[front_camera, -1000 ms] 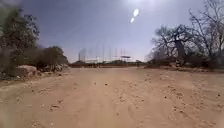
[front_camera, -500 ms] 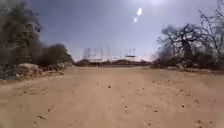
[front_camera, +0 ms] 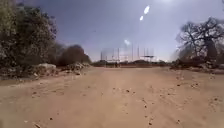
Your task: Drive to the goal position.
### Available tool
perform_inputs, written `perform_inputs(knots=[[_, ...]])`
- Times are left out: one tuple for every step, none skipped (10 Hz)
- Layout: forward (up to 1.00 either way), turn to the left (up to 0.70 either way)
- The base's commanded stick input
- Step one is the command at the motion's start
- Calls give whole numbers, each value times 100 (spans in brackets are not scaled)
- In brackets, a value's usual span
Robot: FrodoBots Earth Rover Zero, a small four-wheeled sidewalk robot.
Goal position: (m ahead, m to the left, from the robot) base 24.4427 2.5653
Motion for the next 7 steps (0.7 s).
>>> perform_inputs(knots=[[85,0],[85,0],[85,0],[85,0],[85,0],[85,0],[85,0]])
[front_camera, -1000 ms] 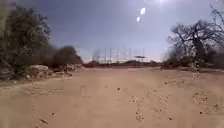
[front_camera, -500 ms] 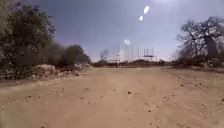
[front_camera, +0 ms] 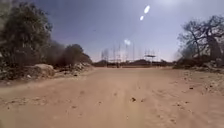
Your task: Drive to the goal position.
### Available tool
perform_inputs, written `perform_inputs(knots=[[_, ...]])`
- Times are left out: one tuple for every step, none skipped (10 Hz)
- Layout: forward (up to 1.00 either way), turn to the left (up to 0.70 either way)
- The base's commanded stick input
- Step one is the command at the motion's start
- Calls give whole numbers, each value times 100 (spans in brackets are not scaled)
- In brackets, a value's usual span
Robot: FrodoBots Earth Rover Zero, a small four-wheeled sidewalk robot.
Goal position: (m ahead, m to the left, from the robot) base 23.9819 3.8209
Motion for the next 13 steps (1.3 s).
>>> perform_inputs(knots=[[85,0],[85,0],[85,0],[85,0],[85,0],[85,0],[85,0],[85,0],[85,0],[85,0],[85,0],[85,0],[85,0]])
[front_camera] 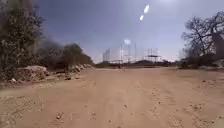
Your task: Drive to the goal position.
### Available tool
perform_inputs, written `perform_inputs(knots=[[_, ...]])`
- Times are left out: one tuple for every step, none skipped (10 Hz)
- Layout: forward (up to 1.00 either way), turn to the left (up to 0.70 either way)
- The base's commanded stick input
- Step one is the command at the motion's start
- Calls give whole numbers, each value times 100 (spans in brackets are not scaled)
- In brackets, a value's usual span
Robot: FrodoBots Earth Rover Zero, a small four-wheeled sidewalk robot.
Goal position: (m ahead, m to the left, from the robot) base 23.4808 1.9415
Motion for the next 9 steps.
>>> perform_inputs(knots=[[85,0],[85,0],[85,0],[85,0],[85,-34],[85,-34],[85,0],[85,0],[85,0]])
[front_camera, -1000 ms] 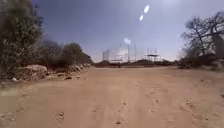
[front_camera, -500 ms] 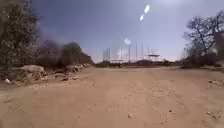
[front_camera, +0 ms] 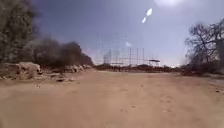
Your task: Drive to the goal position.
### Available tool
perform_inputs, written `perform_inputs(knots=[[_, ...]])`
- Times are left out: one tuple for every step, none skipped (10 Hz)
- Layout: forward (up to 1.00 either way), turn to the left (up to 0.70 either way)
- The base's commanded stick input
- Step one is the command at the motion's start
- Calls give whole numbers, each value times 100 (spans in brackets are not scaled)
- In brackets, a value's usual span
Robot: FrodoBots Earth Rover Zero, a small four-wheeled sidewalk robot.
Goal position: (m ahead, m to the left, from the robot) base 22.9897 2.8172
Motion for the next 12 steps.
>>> perform_inputs(knots=[[85,0],[85,0],[85,0],[85,0],[85,-7],[85,-15],[85,-24],[85,-32],[85,-23],[85,-6],[85,0],[85,0]])
